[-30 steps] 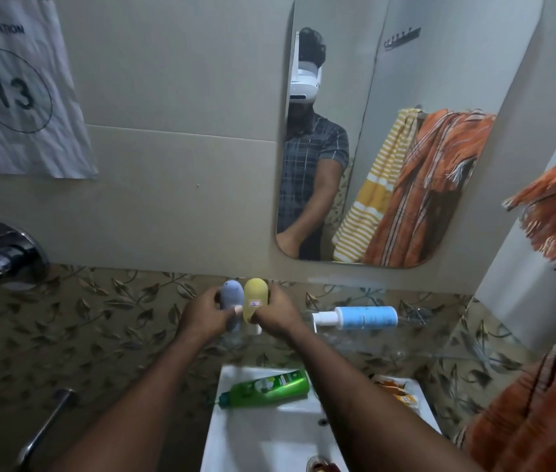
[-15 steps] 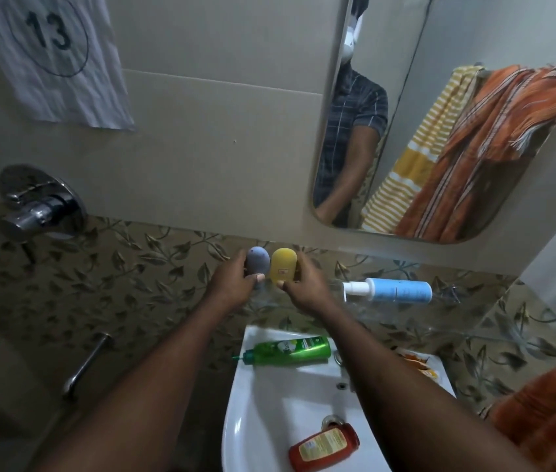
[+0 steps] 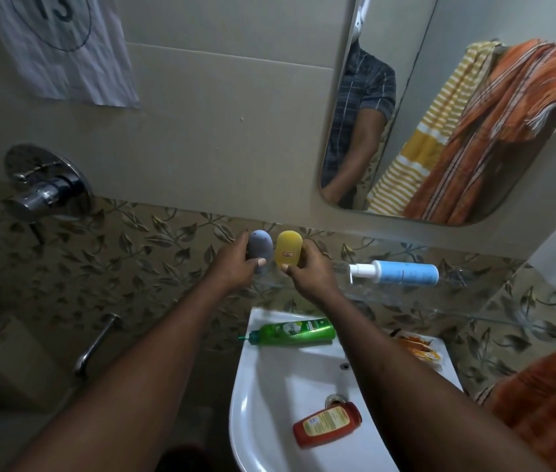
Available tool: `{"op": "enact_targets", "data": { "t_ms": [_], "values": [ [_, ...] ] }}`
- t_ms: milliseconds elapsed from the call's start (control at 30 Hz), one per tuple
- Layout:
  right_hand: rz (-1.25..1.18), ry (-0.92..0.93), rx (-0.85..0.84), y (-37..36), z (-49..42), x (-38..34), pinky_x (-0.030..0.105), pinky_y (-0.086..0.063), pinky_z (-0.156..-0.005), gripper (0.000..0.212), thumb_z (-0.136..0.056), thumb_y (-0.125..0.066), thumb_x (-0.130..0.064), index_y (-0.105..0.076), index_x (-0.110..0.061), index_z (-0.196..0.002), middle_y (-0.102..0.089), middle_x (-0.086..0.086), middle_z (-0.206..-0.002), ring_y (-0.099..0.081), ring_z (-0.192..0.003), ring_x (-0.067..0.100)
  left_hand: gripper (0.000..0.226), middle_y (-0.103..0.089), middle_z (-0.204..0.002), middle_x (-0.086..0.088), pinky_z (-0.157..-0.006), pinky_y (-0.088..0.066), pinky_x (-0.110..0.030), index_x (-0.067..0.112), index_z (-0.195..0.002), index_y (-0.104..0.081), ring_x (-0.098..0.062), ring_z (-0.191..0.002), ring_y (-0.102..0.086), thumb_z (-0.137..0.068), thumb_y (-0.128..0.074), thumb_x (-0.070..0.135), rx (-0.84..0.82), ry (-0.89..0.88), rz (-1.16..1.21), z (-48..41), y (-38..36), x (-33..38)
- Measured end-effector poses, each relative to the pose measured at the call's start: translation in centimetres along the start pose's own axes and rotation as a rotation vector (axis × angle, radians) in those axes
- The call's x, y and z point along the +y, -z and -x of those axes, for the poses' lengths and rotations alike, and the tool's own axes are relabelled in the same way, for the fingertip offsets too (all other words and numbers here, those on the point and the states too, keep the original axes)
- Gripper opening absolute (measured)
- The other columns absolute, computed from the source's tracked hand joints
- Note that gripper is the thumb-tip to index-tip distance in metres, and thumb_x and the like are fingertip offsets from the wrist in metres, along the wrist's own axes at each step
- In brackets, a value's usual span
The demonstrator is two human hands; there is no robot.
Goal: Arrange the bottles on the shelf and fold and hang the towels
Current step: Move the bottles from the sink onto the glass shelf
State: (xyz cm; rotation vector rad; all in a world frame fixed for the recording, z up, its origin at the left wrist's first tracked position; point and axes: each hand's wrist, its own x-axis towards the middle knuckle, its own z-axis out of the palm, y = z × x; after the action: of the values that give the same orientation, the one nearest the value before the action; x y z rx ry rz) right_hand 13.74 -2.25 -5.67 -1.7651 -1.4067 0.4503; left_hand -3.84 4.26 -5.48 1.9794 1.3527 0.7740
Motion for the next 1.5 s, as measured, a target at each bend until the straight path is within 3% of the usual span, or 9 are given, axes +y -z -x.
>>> {"op": "enact_targets", "data": {
  "t_ms": [333, 433, 567, 767, 1000, 1167, 1267, 1333, 1500],
  "values": [
    [-0.161, -0.046, 0.0, 0.4, 1.2, -0.1, 0.044, -0.057, -0.097, 0.059, -0.084, -0.085, -0.028, -0.054, -0.02, -0.134, -0.066, -0.002, -0.126, -0.064, -0.114, 0.018, 0.063, -0.062, -0.14, -0.009, -0.094, -0.047, -0.033, 0.019, -0.147, -0.046, -0.027, -0.123, -0.062, -0.093, -0.077, 0.023, -0.046, 0.013, 0.035, 1.0, 0.4, -0.4],
    [-0.128, -0.032, 0.054, 1.9, 1.4, -0.2, 0.041, -0.056, -0.096, 0.055, -0.084, -0.084, -0.035, -0.057, -0.02, -0.13, -0.068, 0.0, -0.126, -0.066, -0.111, 0.017, 0.084, -0.059, -0.146, -0.009, -0.099, -0.05, -0.038, 0.021, -0.154, -0.039, -0.03, -0.13, -0.059, -0.084, -0.086, 0.022, 0.009, -0.021, 0.076, 1.1, 0.4, -0.4],
    [0.118, 0.088, 0.089, 6.1, 1.5, 0.6, 0.035, -0.053, -0.093, 0.048, -0.089, -0.08, -0.033, -0.062, -0.013, -0.128, -0.069, 0.003, -0.122, -0.064, -0.109, 0.018, 0.117, -0.035, -0.162, -0.013, -0.112, -0.045, -0.054, 0.03, -0.163, -0.021, -0.034, -0.145, -0.041, -0.071, -0.094, 0.03, 0.166, -0.116, 0.042, 1.7, 0.8, 0.4],
    [0.843, -0.055, -0.118, 14.6, 0.7, 4.8, 0.041, -0.053, -0.092, 0.046, -0.084, -0.073, -0.033, -0.06, -0.023, -0.127, -0.068, 0.008, -0.124, -0.063, -0.113, 0.034, 0.09, -0.044, -0.135, -0.014, -0.102, -0.041, -0.044, 0.021, -0.151, -0.042, -0.034, -0.12, -0.048, -0.07, -0.077, 0.041, 0.501, -0.506, -0.157, 2.9, 0.5, 4.2],
    [1.009, -0.06, -0.113, 16.4, 2.0, 7.2, 0.037, -0.05, -0.085, 0.042, -0.085, -0.071, -0.024, -0.06, -0.027, -0.125, -0.07, 0.004, -0.121, -0.065, -0.11, 0.031, 0.05, -0.06, -0.113, -0.01, -0.084, -0.048, -0.038, 0.012, -0.124, -0.061, -0.028, -0.099, -0.055, -0.078, -0.074, 0.027, 0.421, -0.729, -0.215, 4.1, -3.6, 9.0],
    [0.765, -0.065, -0.123, 14.1, 2.2, 6.3, 0.041, -0.057, -0.085, 0.043, -0.085, -0.077, -0.03, -0.064, -0.024, -0.125, -0.072, 0.007, -0.114, -0.068, -0.099, 0.03, 0.005, -0.069, -0.081, 0.0, -0.064, -0.055, -0.042, 0.021, -0.09, -0.066, -0.025, -0.074, -0.064, -0.088, -0.065, 0.025, 0.131, -0.578, -0.198, 5.2, -7.5, 9.5],
    [0.183, -0.105, -0.006, 12.7, 1.8, 4.9, 0.037, -0.054, -0.082, 0.039, -0.088, -0.08, -0.027, -0.067, -0.015, -0.122, -0.072, 0.005, -0.107, -0.067, -0.094, 0.025, 0.009, -0.073, -0.087, 0.001, -0.069, -0.056, -0.038, 0.022, -0.091, -0.068, -0.024, -0.081, -0.068, -0.088, -0.065, 0.03, 0.102, -0.408, -0.162, 5.8, -9.4, 9.1],
    [-0.292, -0.166, 0.028, 11.8, 1.7, 3.5, 0.034, -0.053, -0.08, 0.032, -0.09, -0.078, -0.016, -0.066, -0.013, -0.12, -0.072, 0.001, -0.107, -0.067, -0.097, 0.022, 0.023, -0.073, -0.102, 0.004, -0.075, -0.056, -0.036, 0.025, -0.108, -0.067, -0.021, -0.088, -0.069, -0.088, -0.069, 0.035, 0.096, -0.335, -0.105, 6.1, -10.1, 9.0],
    [-0.542, -0.105, -0.047, 10.0, 0.7, 2.1, 0.038, -0.058, -0.092, 0.034, -0.09, -0.077, -0.004, -0.063, -0.014, -0.118, -0.073, 0.004, -0.109, -0.068, -0.101, 0.019, 0.039, -0.07, -0.123, 0.002, -0.085, -0.057, -0.041, 0.021, -0.122, -0.06, -0.023, -0.099, -0.07, -0.088, -0.076, 0.033, 0.142, -0.204, -0.033, 5.2, -9.7, 9.0]
  ]
}}
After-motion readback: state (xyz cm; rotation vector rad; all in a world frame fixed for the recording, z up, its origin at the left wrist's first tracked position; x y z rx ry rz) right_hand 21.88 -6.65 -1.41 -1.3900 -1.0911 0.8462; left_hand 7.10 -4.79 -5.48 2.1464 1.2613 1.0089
